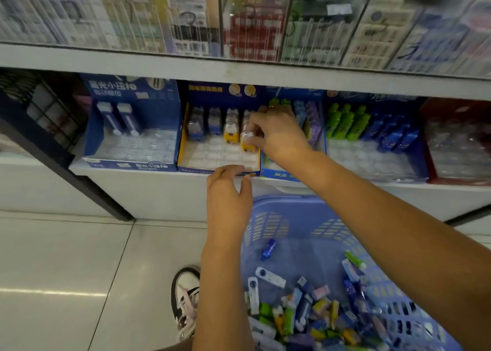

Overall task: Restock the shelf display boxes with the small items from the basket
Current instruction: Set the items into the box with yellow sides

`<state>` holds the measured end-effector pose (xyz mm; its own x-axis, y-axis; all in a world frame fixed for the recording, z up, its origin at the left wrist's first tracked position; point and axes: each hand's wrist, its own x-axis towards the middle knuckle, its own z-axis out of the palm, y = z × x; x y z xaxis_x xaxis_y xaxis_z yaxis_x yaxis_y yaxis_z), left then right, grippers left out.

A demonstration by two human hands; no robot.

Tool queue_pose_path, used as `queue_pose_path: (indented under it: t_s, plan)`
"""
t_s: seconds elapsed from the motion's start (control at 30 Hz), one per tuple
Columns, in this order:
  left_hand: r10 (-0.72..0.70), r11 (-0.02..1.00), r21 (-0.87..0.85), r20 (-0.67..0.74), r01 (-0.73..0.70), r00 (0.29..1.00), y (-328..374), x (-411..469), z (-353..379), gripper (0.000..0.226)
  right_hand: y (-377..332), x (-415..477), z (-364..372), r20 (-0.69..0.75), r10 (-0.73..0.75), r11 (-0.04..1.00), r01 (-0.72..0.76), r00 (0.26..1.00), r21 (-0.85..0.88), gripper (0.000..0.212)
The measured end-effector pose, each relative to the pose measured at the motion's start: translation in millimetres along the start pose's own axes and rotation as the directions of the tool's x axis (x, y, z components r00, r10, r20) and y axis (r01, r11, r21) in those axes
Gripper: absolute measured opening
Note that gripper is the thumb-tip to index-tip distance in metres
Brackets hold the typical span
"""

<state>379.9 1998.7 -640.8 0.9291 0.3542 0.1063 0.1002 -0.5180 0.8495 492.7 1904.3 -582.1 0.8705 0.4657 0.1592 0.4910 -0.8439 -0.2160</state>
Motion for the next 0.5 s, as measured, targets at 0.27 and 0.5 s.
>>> queue_pose_path:
  t_s: [0.27, 0.5]
  plan:
    - [0.014, 1.0, -0.027, -0.058, -0.015, 0.998, 6, -4, -2, 0.024, -5, -4, -14, 0.019, -0.035, 0.987, 0.037, 0.999, -0.155, 0.025]
    - [0.006, 1.0, 0.008, 0.243, -0.008, 0.97, 23, -20, 20, 0.033, 54, -127, 2, 0.304, 0.072, 0.976, -0.13, 0.95, 0.176, 0.015]
